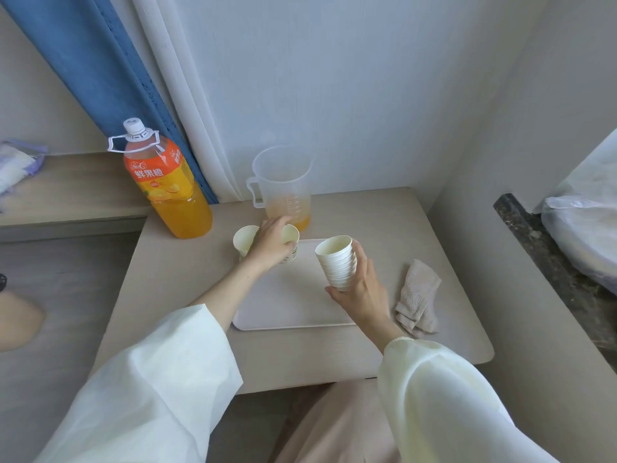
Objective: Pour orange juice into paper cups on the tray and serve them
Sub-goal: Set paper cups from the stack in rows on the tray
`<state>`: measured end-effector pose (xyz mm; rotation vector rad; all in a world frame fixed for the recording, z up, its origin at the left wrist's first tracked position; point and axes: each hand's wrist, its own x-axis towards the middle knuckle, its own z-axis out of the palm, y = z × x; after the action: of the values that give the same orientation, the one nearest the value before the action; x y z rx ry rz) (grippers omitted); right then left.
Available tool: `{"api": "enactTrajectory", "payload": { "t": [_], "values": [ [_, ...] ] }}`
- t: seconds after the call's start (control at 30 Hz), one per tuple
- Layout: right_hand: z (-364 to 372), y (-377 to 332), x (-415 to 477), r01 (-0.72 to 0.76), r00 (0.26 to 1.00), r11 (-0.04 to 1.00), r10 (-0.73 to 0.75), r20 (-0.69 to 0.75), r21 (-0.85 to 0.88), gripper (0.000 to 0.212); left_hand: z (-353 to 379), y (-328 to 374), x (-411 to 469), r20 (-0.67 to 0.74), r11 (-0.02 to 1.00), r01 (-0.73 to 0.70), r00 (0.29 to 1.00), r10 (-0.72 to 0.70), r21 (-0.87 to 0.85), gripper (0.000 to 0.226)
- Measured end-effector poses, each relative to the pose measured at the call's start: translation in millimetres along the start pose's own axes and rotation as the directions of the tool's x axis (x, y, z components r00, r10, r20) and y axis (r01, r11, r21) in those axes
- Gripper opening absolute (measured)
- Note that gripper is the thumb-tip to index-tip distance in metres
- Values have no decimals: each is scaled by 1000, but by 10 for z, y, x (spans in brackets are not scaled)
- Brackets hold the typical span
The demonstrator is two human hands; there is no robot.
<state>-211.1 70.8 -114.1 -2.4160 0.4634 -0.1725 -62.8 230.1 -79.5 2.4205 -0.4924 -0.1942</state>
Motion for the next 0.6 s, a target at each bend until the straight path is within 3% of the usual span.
{"api": "enactTrajectory", "payload": {
  "t": [0.1, 0.27, 0.6],
  "values": [
    [-38, -45, -113, -6, 1000, 998, 7, 22, -58, 105, 49, 275, -250, 38, 984, -3, 999, 10, -176, 45],
    [-128, -111, -308, 26, 999, 988, -19, 48, -153, 104, 153, 584, -572, 292, 945, 89, 956, 7, -315, 65],
    [-339, -83, -489, 68, 995, 982, -54, 85, -175, 103, 182, 731, -700, 283, 922, 147, 958, -42, -359, 77]
  ]
}}
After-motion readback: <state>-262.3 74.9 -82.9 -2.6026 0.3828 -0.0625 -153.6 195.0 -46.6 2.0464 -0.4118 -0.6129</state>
